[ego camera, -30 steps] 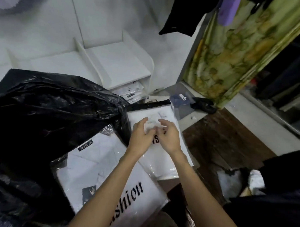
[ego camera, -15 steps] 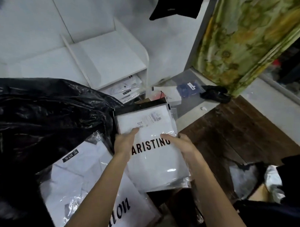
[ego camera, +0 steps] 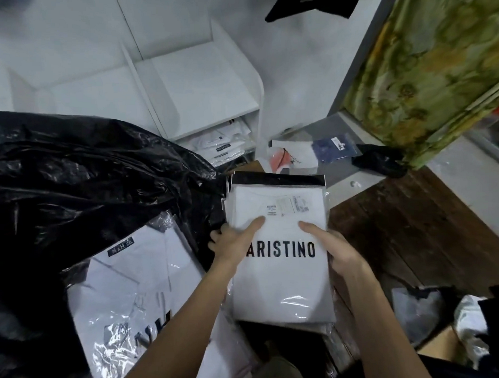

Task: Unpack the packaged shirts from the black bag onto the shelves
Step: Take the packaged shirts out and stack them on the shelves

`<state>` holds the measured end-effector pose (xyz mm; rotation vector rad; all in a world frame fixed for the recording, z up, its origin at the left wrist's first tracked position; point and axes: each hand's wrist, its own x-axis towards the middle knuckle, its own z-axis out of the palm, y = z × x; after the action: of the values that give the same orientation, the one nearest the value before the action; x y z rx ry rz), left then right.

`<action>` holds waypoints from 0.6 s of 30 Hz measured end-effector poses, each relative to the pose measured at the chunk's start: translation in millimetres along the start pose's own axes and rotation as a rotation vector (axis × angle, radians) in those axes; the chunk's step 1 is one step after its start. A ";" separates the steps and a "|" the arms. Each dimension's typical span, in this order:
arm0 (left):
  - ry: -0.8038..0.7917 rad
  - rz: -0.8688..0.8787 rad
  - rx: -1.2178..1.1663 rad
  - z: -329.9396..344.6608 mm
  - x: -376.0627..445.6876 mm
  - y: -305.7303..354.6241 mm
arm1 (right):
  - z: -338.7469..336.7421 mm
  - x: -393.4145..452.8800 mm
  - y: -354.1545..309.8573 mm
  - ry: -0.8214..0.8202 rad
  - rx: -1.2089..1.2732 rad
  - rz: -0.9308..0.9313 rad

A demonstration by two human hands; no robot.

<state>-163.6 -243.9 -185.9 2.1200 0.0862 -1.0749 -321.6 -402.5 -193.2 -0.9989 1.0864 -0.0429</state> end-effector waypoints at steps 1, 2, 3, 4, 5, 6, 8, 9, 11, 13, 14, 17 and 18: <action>0.010 -0.018 0.031 1.6 -0.4 -4.3 | -1.3 -0.6 0.1 -0.013 -0.017 0.015; 0.011 -0.021 0.025 1.6 -3.2 -7.1 | -1.3 -1.3 0.1 -0.023 -0.025 0.029; 0.008 -0.023 -0.022 0.4 -1.3 -10.6 | -1.2 -1.9 0.1 -0.044 -0.027 0.035; -0.005 -0.018 -0.097 -2.4 -0.7 -11.0 | -0.9 -2.8 -0.3 -0.063 -0.025 0.037; -0.023 -0.033 -0.185 -7.0 1.2 -10.4 | -0.1 -4.1 -0.7 -0.088 -0.021 0.028; -0.050 -0.061 -0.258 -13.2 1.8 -7.5 | 1.6 -5.3 -1.3 -0.110 -0.017 0.015; -0.158 -0.092 -0.360 -24.4 2.9 -3.2 | 5.5 -6.4 0.2 -0.133 -0.023 -0.035; -0.207 -0.095 -0.385 -28.5 -0.5 0.3 | 8.5 -8.9 -1.2 -0.139 -0.023 -0.071; -0.237 -0.044 -0.405 -35.8 -12.9 9.2 | 12.5 -17.6 -10.2 -0.147 -0.024 -0.175; -0.257 0.141 -0.520 -44.2 -33.2 21.4 | 11.4 -30.8 -27.4 -0.167 -0.020 -0.301; -0.274 0.253 -0.555 -49.3 -44.4 26.5 | 8.8 -38.3 -36.4 -0.188 -0.020 -0.378; -0.218 0.523 -0.477 -66.2 -69.4 31.8 | -2.6 -54.9 -51.5 -0.243 -0.085 -0.557; -0.198 0.539 -0.400 -69.6 -70.4 27.2 | -5.8 -53.2 -49.1 -0.234 -0.139 -0.538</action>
<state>-152.5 -200.7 -93.5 1.5428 -0.3224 -0.8472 -332.4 -409.5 -121.7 -1.3644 0.5911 -0.2826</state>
